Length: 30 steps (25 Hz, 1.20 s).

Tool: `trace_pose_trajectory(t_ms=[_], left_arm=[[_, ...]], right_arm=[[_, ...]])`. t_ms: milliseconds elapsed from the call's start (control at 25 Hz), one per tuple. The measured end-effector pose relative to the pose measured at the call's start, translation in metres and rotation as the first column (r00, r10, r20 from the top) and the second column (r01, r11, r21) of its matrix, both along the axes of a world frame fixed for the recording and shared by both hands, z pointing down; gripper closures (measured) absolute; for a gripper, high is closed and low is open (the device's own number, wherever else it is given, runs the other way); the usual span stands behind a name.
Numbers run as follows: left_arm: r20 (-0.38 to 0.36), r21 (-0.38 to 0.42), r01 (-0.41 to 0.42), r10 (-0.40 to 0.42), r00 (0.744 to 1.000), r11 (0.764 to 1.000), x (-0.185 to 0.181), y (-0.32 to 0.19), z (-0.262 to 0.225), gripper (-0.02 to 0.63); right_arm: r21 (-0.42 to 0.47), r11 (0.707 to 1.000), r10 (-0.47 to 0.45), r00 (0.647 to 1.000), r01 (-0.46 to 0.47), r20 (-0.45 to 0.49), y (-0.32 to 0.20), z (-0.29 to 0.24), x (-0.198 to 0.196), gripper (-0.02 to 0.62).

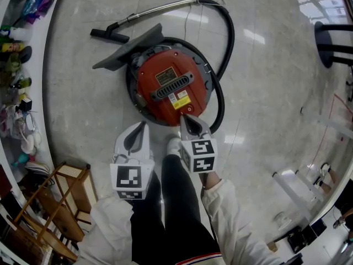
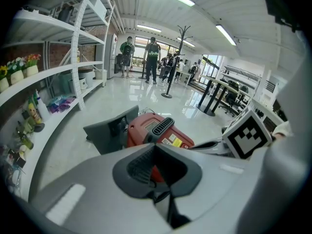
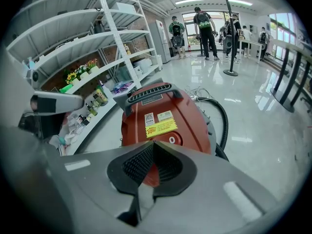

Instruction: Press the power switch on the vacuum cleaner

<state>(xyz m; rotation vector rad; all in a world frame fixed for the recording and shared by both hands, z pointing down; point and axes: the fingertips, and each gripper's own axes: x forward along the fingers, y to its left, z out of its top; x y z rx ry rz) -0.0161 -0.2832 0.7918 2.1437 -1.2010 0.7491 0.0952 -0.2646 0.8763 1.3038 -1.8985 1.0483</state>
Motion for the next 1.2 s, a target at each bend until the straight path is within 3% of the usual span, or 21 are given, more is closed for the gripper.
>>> trace_pose_trajectory(t_ms=[1200], left_arm=[[0.006,0.003,-0.001,0.001,1.000,1.000,-0.0033,0.0039,-0.0028,0.606]], right_arm=[[0.015,1.000,-0.025,0.999,0.026,-0.033,0.0020,0.0066,-0.0028,0.594]])
